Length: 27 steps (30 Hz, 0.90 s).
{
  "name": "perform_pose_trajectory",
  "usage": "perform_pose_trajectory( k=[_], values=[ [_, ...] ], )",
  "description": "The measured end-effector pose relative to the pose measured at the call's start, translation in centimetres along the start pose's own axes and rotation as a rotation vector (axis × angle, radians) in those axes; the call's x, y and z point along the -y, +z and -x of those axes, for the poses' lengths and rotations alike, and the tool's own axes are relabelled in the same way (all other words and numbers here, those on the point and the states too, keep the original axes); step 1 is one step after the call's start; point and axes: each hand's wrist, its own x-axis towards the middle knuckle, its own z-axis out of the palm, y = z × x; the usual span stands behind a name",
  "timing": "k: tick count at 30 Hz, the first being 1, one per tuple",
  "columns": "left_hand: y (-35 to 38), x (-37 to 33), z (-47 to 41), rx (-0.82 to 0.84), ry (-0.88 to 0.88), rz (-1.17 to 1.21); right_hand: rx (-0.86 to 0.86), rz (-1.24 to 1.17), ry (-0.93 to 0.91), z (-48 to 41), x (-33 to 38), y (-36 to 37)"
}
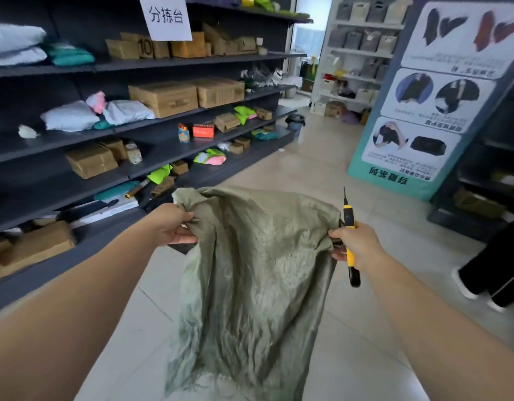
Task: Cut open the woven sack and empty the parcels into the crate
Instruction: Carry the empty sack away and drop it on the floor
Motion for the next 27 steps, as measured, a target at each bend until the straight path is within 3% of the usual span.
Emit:
perform_pose_trajectory(
  k=[27],
  values=[
    [31.0, -25.7, -36.1, 0.343, 0.096, -0.151, -0.314, -0.158, 0.075, -39.5, 11.1, -8.7]
  ],
)
